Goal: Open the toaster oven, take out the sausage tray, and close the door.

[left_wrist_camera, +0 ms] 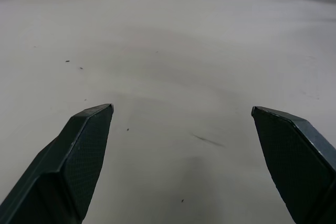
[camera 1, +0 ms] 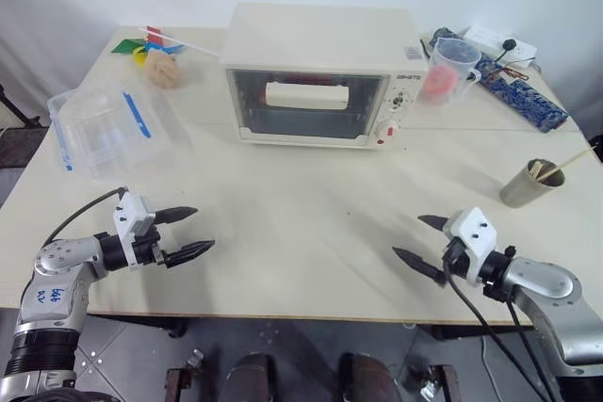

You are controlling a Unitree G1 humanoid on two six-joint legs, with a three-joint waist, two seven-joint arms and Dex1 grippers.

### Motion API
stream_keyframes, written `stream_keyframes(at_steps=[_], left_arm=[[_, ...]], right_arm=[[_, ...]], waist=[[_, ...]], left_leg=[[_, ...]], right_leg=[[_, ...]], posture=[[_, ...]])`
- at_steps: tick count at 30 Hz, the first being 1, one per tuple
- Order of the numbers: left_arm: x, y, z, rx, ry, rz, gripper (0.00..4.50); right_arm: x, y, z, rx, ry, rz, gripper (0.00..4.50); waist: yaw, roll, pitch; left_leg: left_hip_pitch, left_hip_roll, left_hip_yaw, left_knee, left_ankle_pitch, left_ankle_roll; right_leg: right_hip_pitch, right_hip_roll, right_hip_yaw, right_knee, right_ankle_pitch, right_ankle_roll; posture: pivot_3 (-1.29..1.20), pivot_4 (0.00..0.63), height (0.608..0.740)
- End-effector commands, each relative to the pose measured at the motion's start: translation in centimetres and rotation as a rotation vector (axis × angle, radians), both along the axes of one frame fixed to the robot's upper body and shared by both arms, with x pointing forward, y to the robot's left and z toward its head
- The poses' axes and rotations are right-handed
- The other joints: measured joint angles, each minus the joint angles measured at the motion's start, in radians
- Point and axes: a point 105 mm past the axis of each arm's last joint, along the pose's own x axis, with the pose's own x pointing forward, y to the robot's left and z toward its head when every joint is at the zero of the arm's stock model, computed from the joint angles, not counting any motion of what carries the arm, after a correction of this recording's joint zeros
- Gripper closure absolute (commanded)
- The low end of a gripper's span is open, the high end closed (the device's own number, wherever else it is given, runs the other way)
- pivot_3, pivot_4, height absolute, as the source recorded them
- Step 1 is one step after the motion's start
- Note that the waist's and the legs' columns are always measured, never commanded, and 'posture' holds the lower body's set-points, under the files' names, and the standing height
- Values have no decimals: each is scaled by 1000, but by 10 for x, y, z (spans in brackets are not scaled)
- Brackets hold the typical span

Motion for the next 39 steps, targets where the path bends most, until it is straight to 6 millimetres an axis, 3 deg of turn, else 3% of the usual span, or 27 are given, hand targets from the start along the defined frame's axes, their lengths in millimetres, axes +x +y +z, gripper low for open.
stream_keyframes(at_steps=[1,4,9,12,18,21,28,33,39], left_arm=[[1,4,12,43,-57,-25,5],[10,9,11,40,-47,63,5],[9,3,19,-5,-74,62,5],[12,2,20,-25,-79,71,5],[33,2,36,-95,-154,120,5],[38,1,40,-109,-190,117,5],[39,3,50,-152,-224,118,5],[36,13,52,-158,-217,146,5],[33,27,56,-158,-215,182,5]], right_arm=[[3,-1,20,-14,-72,21,0],[4,5,25,-9,-69,45,0],[7,23,36,21,-61,107,0],[17,44,48,60,-65,176,0],[48,72,76,89,-123,266,0],[73,90,96,66,-176,316,0],[118,113,125,0,-289,355,0],[121,128,145,3,-348,443,0],[106,153,156,-36,-395,597,0]], waist=[[0,0,0],[0,0,0],[0,0,0],[-5,0,0],[-17,0,0],[-25,0,0],[-51,0,0],[-57,0,0],[-60,0,0]], left_leg=[[0,0,0,0,0,0],[0,0,0,2,0,0],[0,0,0,3,-1,1],[0,0,0,4,-1,1],[-1,1,-1,8,-1,1],[-1,0,0,8,-1,1],[-1,1,0,7,-1,1],[-1,1,0,7,-1,1],[-1,1,-1,7,-1,1]], right_leg=[[0,0,0,0,0,0],[0,0,0,1,0,0],[0,0,1,4,0,0],[0,0,1,5,0,0],[0,0,1,8,0,-1],[-1,0,2,8,0,-1],[-2,0,1,10,0,0],[-3,0,0,10,0,0],[-3,0,1,10,0,0]], posture=[[0,150,740],[0,150,740],[0,150,740],[0,150,740],[0,150,740],[0,150,740],[0,150,740],[0,150,740],[0,150,740]])
